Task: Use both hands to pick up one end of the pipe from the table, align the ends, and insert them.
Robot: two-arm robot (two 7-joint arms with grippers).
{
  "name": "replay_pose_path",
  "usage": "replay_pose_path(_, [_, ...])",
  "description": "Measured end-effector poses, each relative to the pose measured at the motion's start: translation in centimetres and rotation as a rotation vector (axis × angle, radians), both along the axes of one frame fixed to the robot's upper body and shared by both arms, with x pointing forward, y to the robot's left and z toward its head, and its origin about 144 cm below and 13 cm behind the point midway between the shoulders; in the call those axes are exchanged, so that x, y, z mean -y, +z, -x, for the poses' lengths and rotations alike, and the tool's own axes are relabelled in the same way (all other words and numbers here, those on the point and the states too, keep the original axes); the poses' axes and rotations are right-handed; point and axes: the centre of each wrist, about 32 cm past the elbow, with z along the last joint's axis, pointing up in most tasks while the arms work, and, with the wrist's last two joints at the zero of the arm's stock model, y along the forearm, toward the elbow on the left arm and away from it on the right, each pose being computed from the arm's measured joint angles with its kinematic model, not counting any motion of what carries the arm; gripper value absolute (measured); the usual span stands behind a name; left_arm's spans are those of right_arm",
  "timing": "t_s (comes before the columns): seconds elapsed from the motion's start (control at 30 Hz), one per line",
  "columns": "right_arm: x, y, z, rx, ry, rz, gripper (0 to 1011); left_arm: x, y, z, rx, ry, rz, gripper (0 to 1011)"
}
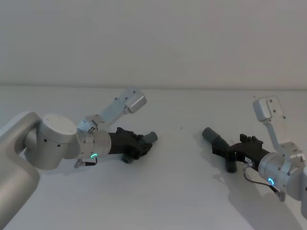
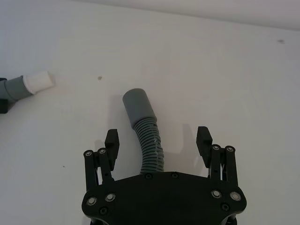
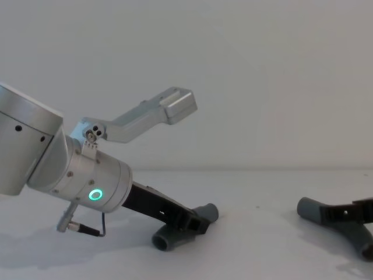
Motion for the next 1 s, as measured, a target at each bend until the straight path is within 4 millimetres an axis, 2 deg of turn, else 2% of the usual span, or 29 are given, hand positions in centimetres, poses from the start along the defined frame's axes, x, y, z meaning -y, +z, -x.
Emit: replay_pose_path(1.0, [0.29, -0.84, 0.30, -0.047, 0.027, 0.003, 1000, 0.00, 0.00, 0.00, 0.000, 0.000, 0.000, 348])
